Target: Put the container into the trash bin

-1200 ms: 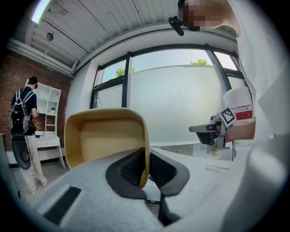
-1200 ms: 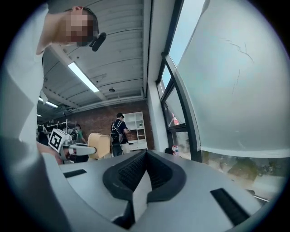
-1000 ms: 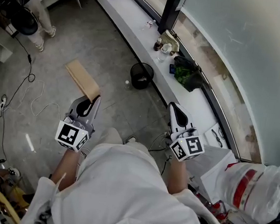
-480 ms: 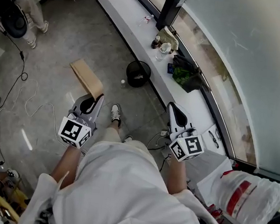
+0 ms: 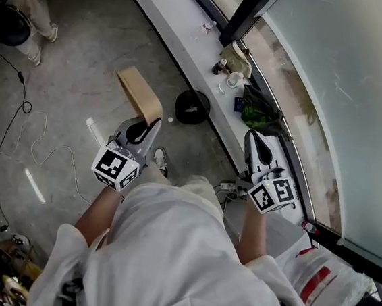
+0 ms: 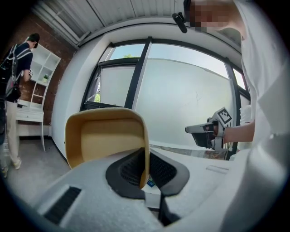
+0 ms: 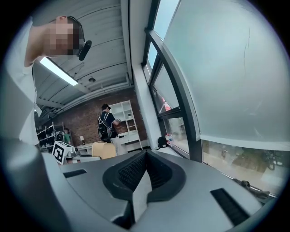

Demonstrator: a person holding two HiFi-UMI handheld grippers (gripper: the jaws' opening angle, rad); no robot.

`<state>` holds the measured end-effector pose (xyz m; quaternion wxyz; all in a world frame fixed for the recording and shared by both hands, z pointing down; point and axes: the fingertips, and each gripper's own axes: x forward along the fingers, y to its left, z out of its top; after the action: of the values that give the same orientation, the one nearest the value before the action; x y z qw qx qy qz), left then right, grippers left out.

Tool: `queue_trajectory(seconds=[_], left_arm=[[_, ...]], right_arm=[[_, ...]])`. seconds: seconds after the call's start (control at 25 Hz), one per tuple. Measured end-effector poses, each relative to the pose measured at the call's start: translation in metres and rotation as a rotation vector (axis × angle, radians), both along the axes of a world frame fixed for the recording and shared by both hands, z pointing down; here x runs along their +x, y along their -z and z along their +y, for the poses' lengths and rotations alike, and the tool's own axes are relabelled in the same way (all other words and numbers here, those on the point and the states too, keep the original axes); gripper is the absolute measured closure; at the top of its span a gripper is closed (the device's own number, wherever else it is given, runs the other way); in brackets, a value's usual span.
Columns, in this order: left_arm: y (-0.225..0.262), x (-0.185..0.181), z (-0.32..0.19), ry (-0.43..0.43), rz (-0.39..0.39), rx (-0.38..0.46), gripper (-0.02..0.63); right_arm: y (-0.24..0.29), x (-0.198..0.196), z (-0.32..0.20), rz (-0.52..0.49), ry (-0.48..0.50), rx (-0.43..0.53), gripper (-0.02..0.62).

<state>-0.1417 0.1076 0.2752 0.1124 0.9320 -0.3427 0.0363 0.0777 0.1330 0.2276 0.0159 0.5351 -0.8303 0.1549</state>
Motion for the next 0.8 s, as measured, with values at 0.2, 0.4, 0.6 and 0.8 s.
queue_trajectory(seconds=[0.2,0.4,0.6,0.8], left_arm=[[-0.023,0.002,-0.056,-0.002,0.046,-0.102,0.586],[-0.024,0.04,-0.092,-0.014,0.042,-0.114,0.586],[-0.012,0.076,-0.108,0.009,0.029,-0.108,0.586],[-0.016,0.088,-0.121,0.041,-0.046,-0.104,0.586]], right_arm=[[0.002,-0.001,-0.035,0.007,-0.033,-0.009,0.594],[0.002,0.029,-0.068,-0.012,-0.037,-0.002,0.594],[-0.004,0.064,-0.104,-0.028,-0.006,-0.009,0.594],[-0.021,0.078,-0.145,-0.023,0.069,-0.032,0.594]])
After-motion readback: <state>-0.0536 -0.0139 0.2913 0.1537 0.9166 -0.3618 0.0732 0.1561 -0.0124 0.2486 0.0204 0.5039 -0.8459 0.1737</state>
